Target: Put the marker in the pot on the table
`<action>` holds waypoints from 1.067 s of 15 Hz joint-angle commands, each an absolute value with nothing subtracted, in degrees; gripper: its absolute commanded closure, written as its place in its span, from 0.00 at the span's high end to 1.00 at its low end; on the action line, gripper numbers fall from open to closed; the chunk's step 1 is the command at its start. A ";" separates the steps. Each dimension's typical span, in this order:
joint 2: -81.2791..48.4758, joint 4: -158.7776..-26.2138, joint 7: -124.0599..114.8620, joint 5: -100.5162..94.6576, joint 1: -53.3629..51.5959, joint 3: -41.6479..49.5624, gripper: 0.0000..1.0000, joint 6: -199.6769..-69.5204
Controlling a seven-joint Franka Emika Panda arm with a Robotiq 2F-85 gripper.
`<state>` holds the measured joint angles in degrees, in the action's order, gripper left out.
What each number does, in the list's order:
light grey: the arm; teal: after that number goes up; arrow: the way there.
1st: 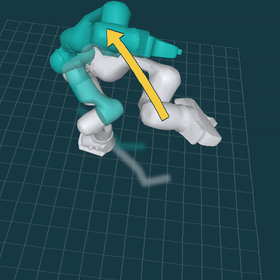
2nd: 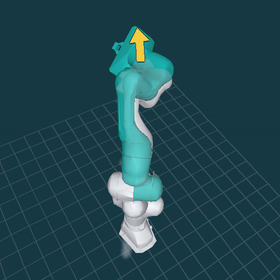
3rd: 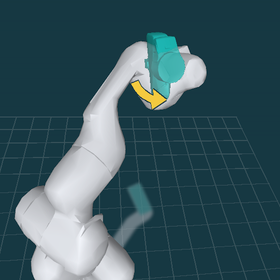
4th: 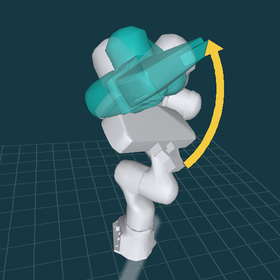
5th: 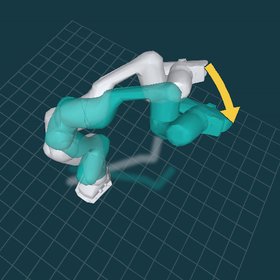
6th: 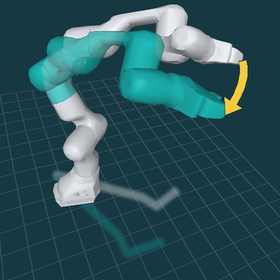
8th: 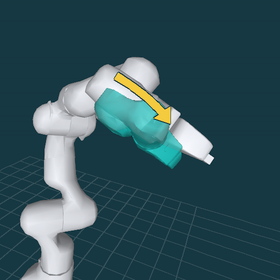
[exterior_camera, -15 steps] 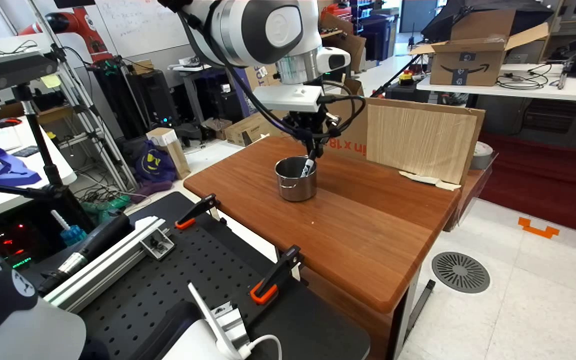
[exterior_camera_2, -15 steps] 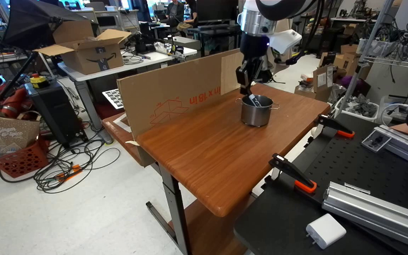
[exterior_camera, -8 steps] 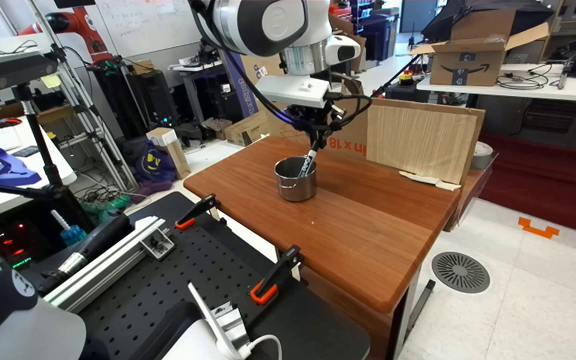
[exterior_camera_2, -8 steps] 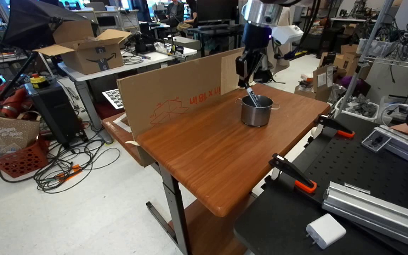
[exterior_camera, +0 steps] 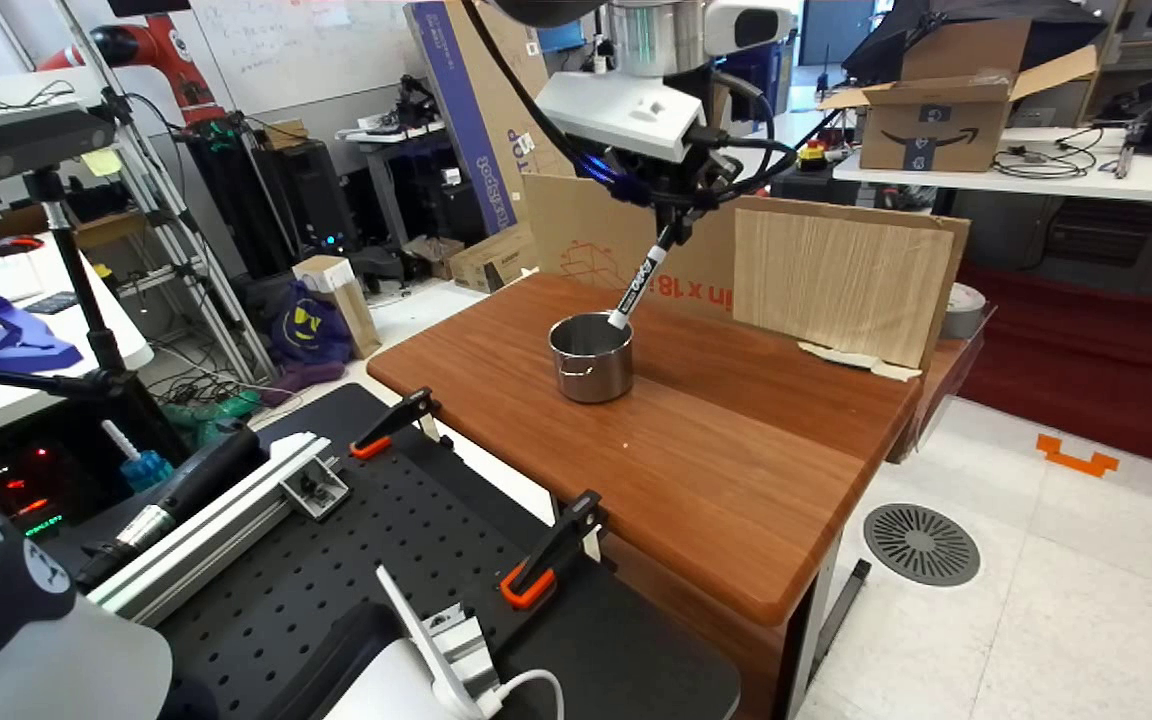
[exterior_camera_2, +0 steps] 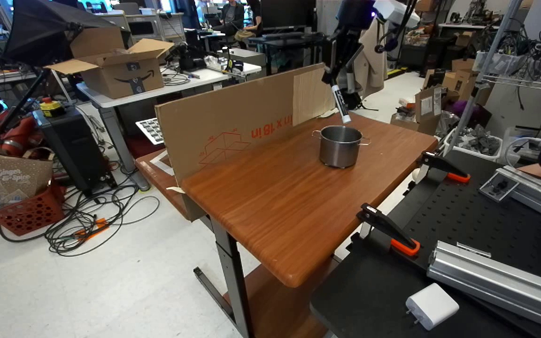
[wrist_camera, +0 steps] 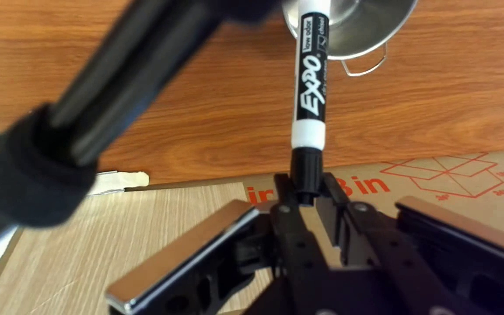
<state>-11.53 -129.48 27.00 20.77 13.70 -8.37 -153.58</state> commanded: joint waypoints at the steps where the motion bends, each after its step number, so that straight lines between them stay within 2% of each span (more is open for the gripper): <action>1: -9.22 -129.37 25.52 21.46 12.41 -5.41 0.05 -150.37; 16: -19.13 -123.00 10.01 -3.13 6.31 2.97 0.05 -150.73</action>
